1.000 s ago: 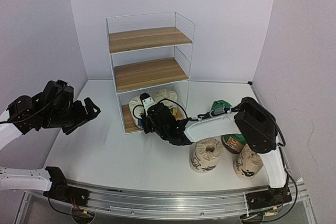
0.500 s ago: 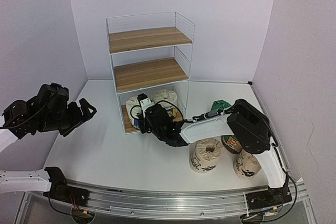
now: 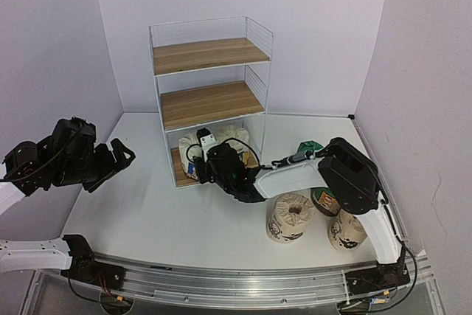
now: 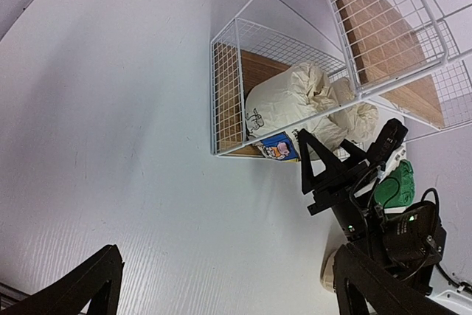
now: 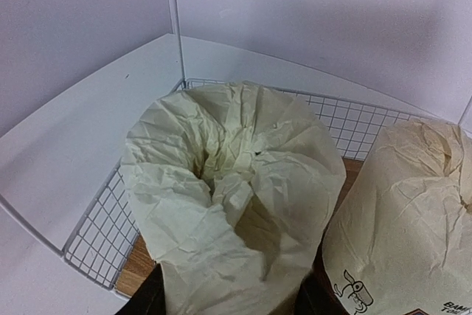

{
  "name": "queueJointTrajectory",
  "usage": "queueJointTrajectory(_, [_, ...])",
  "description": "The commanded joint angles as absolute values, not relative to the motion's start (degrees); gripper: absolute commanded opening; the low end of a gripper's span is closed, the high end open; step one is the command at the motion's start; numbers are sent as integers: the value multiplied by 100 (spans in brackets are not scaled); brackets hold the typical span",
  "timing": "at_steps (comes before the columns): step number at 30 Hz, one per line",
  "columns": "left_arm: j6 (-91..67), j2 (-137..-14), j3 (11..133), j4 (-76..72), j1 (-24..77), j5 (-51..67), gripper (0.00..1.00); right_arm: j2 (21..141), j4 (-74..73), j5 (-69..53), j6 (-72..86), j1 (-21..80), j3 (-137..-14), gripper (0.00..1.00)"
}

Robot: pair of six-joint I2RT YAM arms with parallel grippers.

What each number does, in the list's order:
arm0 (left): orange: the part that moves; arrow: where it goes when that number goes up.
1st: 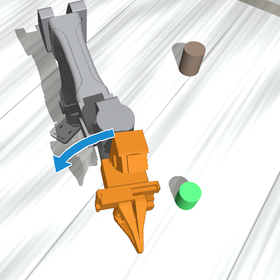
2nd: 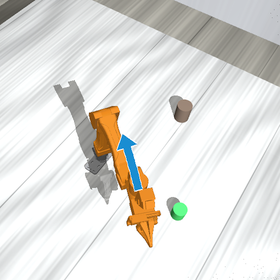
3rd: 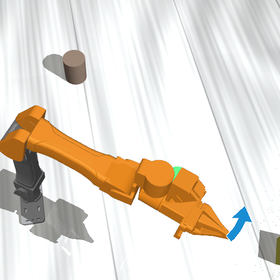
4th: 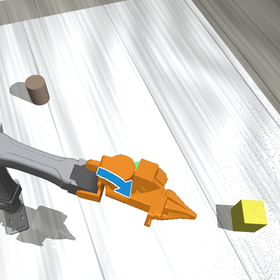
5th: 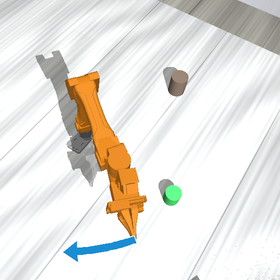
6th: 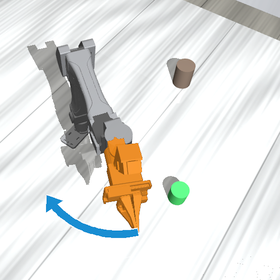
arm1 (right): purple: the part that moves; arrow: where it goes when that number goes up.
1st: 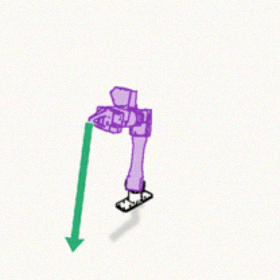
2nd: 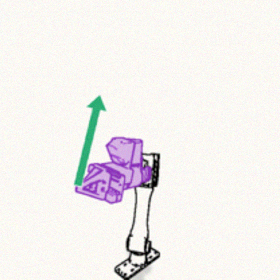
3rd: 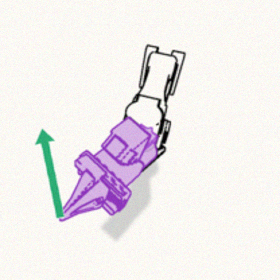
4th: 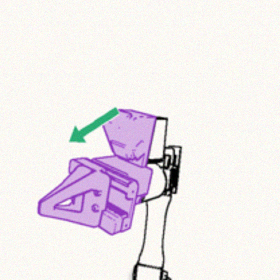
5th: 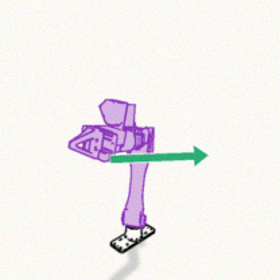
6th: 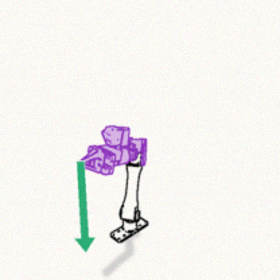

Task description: Place and organize the paper towels onto the shelf

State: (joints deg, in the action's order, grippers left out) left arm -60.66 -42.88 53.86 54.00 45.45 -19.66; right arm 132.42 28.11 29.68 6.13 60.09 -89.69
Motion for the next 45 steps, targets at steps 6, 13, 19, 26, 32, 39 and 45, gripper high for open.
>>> queueJointTrajectory(6, [-6150,-4285,5284,5173,4570,-2036,100,13023,3186,2836,590,5992,-9034,66])
queueJointTrajectory(13, [-6119,-4335,5248,5054,4572,-1964,100,12691,3177,2772,650,5988,-8706,92])
queueJointTrajectory(19, [-6091,-4368,5236,4945,4570,-1883,100,12197,2927,2590,851,5990,-8224,96])
queueJointTrajectory(26, [-6100,-4327,5154,4836,4570,-1785,100,11375,2107,2147,1325,5997,-7596,98])
queueJointTrajectory(32, [-6073,-4332,5099,4730,4570,-1711,100,10819,1680,2478,1602,5996,-7330,98])
queueJointTrajectory(39, [-5955,-4412,5092,4593,4570,-1606,100,10187,-430,2686,2276,5996,-7603,98])
queueJointTrajectory(45, [-5713,-4520,4966,4290,4570,-1364,100,9507,-2150,2485,2939,5986,-7473,98])
